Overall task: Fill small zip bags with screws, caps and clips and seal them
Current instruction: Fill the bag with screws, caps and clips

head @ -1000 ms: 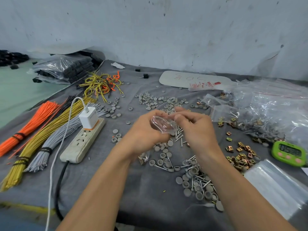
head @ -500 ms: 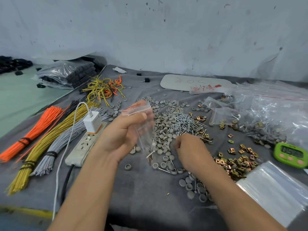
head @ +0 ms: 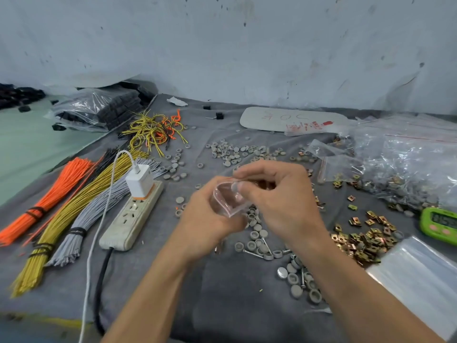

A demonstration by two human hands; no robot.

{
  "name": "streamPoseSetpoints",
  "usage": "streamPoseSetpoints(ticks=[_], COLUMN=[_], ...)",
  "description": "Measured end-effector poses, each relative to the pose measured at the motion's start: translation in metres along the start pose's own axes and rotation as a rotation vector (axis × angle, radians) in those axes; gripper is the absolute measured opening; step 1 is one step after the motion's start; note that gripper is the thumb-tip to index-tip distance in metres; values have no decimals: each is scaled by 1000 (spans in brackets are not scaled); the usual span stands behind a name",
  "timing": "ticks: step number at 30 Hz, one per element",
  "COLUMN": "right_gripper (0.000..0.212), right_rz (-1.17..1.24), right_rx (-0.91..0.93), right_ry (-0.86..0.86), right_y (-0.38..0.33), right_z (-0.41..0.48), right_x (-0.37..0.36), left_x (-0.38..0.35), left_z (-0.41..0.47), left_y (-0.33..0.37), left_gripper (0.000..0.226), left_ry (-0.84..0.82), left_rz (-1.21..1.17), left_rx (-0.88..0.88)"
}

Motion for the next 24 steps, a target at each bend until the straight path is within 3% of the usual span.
streamPoseSetpoints(ticks=[4, 7, 9, 11, 13, 16, 21, 24], right_gripper=[29, 34, 36, 31, 26, 43, 38, 19], right_rz=[-90, 70, 41, -277, -580, -778, -869, -783], right_rx=[25, -34, -124, -217, -299, -328, -295, -257], right_ry=[-86, 71, 139, 32, -201, -430, -517, -367], right_y=[2, 12, 26, 44, 63, 80, 87, 85], right_z=[-3, 2, 5, 7, 0, -11, -10, -5], right_x=[-12, 11, 24, 23, 7, -18, -29, -15], left_x=[-8, -2, 0, 1, 1, 2, 0, 1], left_z=[-1, -1, -1, -2, -3, -4, -4, -3], left_y=[0, 0, -1, -2, -2, 0, 1, 0], left_gripper=[51, 51, 52, 55, 57, 56, 54, 52], left_ry=[-1, 65, 84, 92, 85, 80, 95, 112], left_rz=[8, 41, 64, 57, 45, 34, -10, -15], left_rx=[-36, -22, -12, 7, 33, 44, 56, 57])
Point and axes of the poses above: each hand's wrist, its own z-axis towards the middle knuckle, its own x-axis out of the back of the hand, y = z × x, the point moved 7 cm from there along z, towards the middle knuckle, and after that the axes turned 5 degrees about -z, right-handed, at the moved point
